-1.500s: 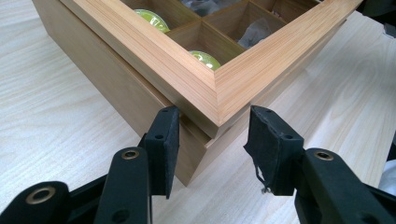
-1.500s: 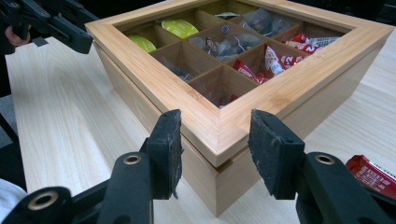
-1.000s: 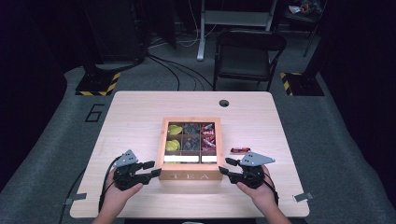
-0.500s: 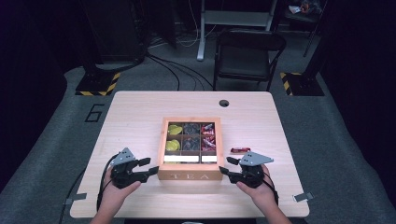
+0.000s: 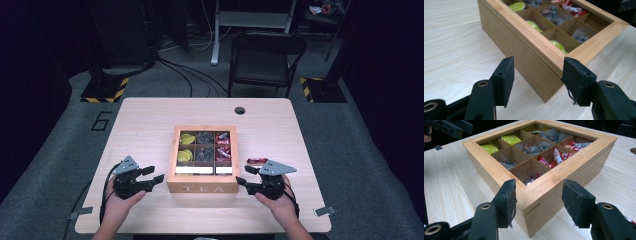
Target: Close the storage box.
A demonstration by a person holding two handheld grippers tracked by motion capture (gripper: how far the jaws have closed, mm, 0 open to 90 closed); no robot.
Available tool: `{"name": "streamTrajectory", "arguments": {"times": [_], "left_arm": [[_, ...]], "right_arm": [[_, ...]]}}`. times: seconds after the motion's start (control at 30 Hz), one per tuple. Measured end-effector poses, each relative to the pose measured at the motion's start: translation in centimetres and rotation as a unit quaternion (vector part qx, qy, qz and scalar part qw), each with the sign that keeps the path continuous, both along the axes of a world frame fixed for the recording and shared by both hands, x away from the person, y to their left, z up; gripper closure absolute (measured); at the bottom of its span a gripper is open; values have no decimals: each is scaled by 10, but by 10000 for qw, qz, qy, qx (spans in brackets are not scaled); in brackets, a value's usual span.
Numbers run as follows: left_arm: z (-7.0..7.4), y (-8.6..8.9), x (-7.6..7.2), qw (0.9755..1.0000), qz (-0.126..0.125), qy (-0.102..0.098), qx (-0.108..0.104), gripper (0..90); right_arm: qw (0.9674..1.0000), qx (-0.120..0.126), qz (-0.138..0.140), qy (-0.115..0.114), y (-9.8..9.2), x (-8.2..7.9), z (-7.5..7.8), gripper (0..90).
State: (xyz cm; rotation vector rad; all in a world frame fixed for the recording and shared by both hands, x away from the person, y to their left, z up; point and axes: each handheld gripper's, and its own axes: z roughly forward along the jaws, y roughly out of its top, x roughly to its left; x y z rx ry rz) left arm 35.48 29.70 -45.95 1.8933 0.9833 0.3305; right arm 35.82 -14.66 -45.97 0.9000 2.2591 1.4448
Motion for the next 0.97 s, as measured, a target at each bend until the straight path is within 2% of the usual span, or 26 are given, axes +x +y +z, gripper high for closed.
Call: {"name": "streamTrajectory", "arguments": {"times": [0.13, 0.2, 0.27, 0.4, 0.43, 0.6, 0.63, 0.97], "left_arm": [[0, 5, 1, 10000, 61, -39, 22, 428], [-1, 6, 1, 9998, 185, -31, -52, 428], [-1, 10, 2, 9997, 220, -35, -29, 428], [-3, 13, 3, 9996, 279, -20, -10, 428], [-4, 14, 4, 9995, 305, -9, -30, 428], [-6, 16, 6, 9995, 325, 33, -6, 425], [-8, 16, 6, 9994, 358, 38, 6, 423], [-12, 20, 9, 9990, 444, 56, 90, 400]], "right_arm": [[9999, 75, -86, -28, -6, 2, 2, 441], [9999, 118, -114, -34, -8, 2, 3, 442], [9995, 188, -272, -29, -14, 3, 4, 441], [9991, 178, -375, -35, -19, 5, 4, 442], [9988, 128, -471, -26, -23, 7, 3, 442], [9983, 24, -581, -4, -27, 10, -1, 441], [9979, -61, -645, 56, -28, 12, -4, 441], [9961, -355, -800, 147, -32, 19, -14, 436]]}}
